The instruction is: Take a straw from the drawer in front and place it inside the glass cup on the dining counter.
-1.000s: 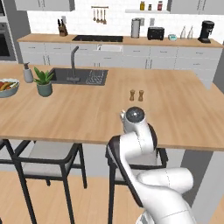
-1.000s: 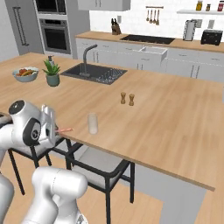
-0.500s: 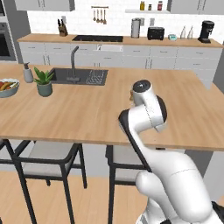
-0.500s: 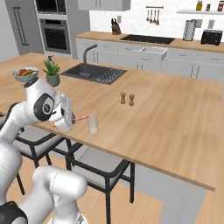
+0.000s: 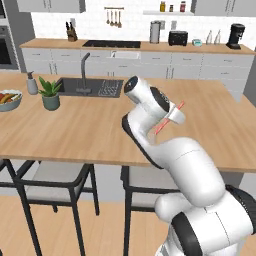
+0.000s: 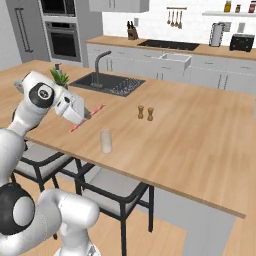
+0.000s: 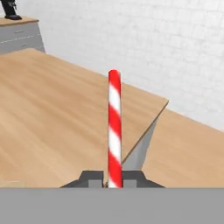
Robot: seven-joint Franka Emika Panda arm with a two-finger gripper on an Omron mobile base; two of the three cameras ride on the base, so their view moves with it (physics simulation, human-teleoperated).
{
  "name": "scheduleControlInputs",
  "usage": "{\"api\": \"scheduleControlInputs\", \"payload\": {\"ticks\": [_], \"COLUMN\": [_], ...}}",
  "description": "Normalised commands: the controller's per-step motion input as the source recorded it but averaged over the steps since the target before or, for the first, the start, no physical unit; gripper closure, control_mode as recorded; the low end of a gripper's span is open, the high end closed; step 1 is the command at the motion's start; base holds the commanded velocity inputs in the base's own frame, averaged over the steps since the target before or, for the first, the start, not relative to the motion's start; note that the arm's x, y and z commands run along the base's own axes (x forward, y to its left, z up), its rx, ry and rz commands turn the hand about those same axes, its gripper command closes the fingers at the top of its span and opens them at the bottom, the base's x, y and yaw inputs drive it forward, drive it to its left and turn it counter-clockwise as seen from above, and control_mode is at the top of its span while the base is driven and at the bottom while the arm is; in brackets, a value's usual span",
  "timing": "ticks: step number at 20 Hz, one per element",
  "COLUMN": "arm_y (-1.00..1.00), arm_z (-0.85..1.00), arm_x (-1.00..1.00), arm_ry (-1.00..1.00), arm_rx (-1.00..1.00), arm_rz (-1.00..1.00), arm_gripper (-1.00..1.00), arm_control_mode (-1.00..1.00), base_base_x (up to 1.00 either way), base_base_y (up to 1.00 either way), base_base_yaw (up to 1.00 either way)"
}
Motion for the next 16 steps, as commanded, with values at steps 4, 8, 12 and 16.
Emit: {"api": "scheduleControlInputs", "payload": {"ticks": [4,8,12,16], "arm_y": [-0.17,-0.24,-0.05,0.01], "arm_z": [-0.11,-0.13,-0.12,-0.1], "arm_x": [0.62,0.39,0.19,0.17], "arm_ry": [0.01,-0.2,-0.23,-0.24], "arm_rx": [-0.35,-0.03,-0.02,-0.17], "arm_rz": [0.06,0.0,0.08,0.16], "arm_gripper": [1.0,1.0,1.0,1.0], "arm_control_mode": [-1.0,-1.0,-1.0,-1.0], "base_base_x": [0.0,0.0,0.0,0.0], "base_base_y": [0.0,0.0,0.0,0.0], "base_base_yaw": [0.0,0.0,0.0,0.0]}}
